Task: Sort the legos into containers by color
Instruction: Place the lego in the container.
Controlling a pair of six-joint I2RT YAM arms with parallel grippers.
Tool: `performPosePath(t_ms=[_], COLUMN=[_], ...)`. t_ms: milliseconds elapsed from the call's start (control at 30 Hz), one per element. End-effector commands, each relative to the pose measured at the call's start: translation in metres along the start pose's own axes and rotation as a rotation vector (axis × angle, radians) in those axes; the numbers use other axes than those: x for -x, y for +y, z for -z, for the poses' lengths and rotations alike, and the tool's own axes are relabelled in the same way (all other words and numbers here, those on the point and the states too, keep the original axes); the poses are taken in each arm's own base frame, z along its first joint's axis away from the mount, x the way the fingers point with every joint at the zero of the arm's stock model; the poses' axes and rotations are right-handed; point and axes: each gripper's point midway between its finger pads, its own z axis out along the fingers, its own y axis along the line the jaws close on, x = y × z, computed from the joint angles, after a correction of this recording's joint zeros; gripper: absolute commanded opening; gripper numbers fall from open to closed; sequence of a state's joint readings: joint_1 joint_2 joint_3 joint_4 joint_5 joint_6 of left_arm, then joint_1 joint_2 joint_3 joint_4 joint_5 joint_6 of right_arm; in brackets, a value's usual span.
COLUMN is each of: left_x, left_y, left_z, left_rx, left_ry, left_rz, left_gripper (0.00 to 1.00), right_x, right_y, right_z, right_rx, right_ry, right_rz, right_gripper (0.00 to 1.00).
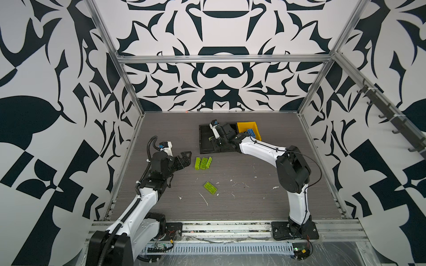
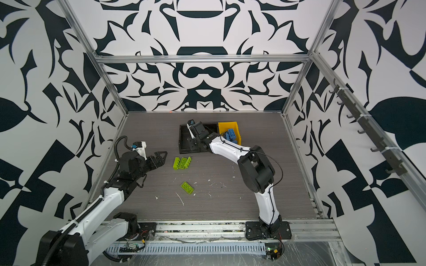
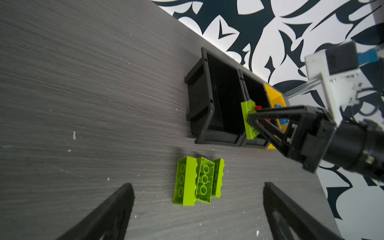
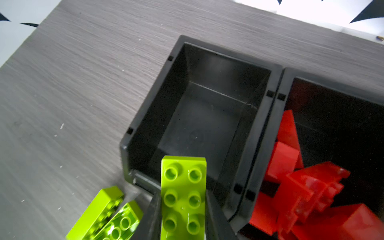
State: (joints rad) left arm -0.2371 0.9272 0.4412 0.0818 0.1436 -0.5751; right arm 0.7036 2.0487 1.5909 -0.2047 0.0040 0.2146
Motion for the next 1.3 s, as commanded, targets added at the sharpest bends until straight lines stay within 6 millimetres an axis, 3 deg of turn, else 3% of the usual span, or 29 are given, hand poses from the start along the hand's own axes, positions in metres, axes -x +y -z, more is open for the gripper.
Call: performPosePath(t_ms=[0,133,300,633,833,933,1033,1167,1267], left_x=[-0.023,-0.039,-0.057,-0.092,-0.113,-0.125,-0.141,-0.168,-0.177], left_y=[0.004,-0.006,-0.014,-0.013,-0.013,-0.024,-0.036,-0.045,-0.050], left_z=[0.008,0.012,0.024,0.043,0.045,0.045,0.046,0.049,0.047], left_rx=[0.078,0.071,0.087,0.101,0.116,0.102,0.101,0.119,0.106], left_ry=[0.099,0.163,0.235,0.327,0.400,0.437,0.485,0.554,0.559], left_rz=[-0.020,-0.022,-0.030,-0.028,-0.019,-0.033,-0.050,-0.053,-0.051], left_gripper=[0.99,1.00,1.00,1.00,0.97,0.97,0.97,0.97,0.98], right_x=[0.033,0.038,0.039,0.049,0.065,0.079,0.092,0.094,0.077], right_y=[-0.001,-0.010,-0.007,-0.005,0.000,0.009,0.015,0.015,0.004], right_z=[0.006,-0.004,-0.018,-0.024,-0.008,0.013,0.050,0.129,0.192], right_rx=[0.033,0.025,0.040,0.046,0.059,0.097,0.126,0.130,0.077], right_ry=[-0.077,-0.091,-0.083,-0.096,-0.125,-0.169,-0.240,-0.426,-0.615], right_rz=[0.010,-0.001,-0.002,0.012,0.041,0.071,0.103,0.162,0.218], right_gripper=[0.31,0.31,0.31,0.34,0.52,0.58,0.61,0.63,0.70])
